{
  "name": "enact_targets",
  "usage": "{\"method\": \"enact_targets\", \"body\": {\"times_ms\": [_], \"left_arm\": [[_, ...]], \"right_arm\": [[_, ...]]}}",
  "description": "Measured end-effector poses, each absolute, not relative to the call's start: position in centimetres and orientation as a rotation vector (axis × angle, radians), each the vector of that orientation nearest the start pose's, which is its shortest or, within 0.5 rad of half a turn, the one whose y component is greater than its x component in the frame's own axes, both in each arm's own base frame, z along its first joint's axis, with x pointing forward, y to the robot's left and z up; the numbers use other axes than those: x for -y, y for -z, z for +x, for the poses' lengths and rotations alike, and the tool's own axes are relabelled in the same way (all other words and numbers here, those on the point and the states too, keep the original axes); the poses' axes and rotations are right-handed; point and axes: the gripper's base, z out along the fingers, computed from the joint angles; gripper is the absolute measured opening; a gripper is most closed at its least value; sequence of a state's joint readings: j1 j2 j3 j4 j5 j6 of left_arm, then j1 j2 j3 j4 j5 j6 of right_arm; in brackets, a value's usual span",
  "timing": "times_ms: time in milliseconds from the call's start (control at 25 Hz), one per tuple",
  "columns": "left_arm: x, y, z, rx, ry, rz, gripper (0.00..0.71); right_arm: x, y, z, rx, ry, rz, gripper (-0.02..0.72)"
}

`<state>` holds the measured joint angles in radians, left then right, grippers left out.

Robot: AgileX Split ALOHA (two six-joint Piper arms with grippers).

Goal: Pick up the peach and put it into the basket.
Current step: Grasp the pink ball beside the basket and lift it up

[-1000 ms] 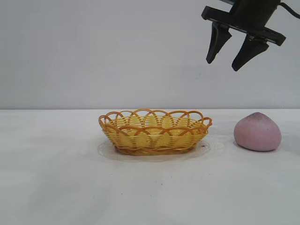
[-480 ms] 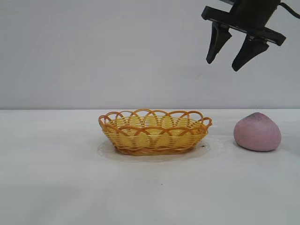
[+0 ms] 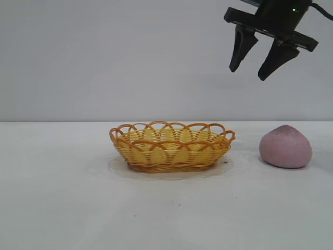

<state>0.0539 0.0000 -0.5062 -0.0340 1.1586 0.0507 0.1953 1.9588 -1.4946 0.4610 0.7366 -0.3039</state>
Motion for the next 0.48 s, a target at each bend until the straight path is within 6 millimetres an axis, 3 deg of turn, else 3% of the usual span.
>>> {"method": "enact_targets", "body": {"times_ms": [480], "left_arm": [[0.33,-26.76,-0.86,-2.106,-0.022,0.000,0.495]], "right_arm": [[-10.97,-22.14,41.28,-2.621,-0.483,-0.302,0.403]]}}
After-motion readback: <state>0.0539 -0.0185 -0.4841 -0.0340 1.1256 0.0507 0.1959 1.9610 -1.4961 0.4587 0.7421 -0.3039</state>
